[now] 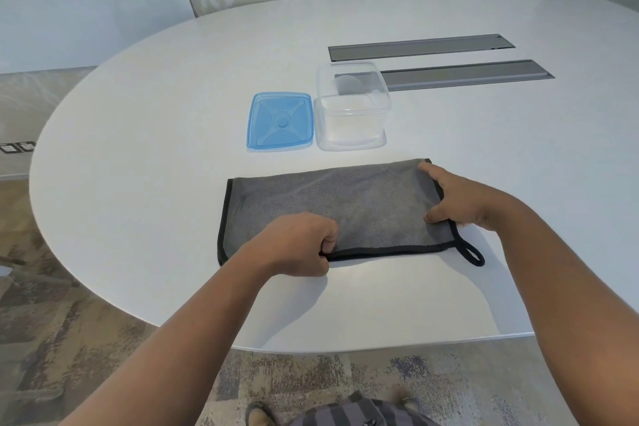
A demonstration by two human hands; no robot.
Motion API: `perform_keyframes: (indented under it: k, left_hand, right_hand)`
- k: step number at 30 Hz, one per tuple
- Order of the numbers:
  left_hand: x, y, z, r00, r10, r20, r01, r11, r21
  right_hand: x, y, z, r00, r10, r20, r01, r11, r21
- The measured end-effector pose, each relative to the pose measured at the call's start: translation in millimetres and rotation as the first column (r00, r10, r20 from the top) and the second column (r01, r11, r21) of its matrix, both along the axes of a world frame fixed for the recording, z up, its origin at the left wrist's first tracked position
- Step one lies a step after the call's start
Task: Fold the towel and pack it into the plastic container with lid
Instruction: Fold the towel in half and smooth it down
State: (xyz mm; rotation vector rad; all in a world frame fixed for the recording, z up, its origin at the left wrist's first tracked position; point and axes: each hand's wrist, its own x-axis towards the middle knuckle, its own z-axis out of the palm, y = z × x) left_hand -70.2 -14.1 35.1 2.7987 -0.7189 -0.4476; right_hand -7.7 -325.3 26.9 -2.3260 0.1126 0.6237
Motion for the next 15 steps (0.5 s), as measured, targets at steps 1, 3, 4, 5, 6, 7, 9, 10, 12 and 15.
perform_keyframes:
  k: [1,3,4,5,6,7,9,10,12,15]
  left_hand:
    - [-0.3,0.3,-0.4,1.000,0.000,-0.015,0.000,1.000,-0.003]
    - [-0.5,1.4,-1.6,0.999,0.016,-0.044,-0.017,1.000,-0.016]
    - [-0.6,2.2,-2.4,0.998,0.027,-0.053,-0.028,0.999,-0.025]
    - [-0.3,3.1,-3.5,0.998,0.034,-0.060,-0.037,0.999,-0.034]
    - [-0.2,3.8,-4.5,0.997,0.039,-0.066,-0.042,0.998,-0.045]
    - [0.0,4.4,-5.3,0.997,0.040,-0.071,-0.044,0.997,-0.058]
    - [1.2,5.6,-6.5,0.996,0.047,-0.077,-0.054,0.994,-0.090]
    - [1.8,6.4,-7.0,0.995,0.052,-0.083,-0.060,0.993,-0.106]
    - [3.5,8.9,-7.9,0.993,0.050,-0.110,-0.065,0.988,-0.140]
    - [4.7,11.2,-7.2,0.975,0.110,-0.194,-0.163,0.945,-0.283]
  right_hand:
    - [0.5,0.9,0.3,1.000,0.020,0.006,-0.019,0.999,-0.031]
    - [2.3,2.6,1.1,0.998,0.048,0.032,-0.044,0.993,-0.110]
    - [3.4,3.2,1.2,0.997,0.054,0.047,-0.046,0.988,-0.150]
    - [4.5,3.7,1.7,0.997,0.056,0.062,-0.043,0.980,-0.192]
    - [5.1,4.7,2.7,0.996,0.055,0.076,-0.036,0.972,-0.233]
    - [5.3,6.9,4.0,0.993,0.055,0.105,-0.023,0.960,-0.278]
    - [3.8,16.3,5.5,0.966,0.067,0.249,0.033,0.925,-0.379]
    - [3.0,23.3,4.5,0.937,0.081,0.341,0.067,0.913,-0.402]
    - [0.7,41.8,-0.8,0.868,0.101,0.486,0.070,0.944,-0.322]
    - [-5.9,74.3,-13.9,0.803,0.191,0.565,-0.073,0.972,-0.225]
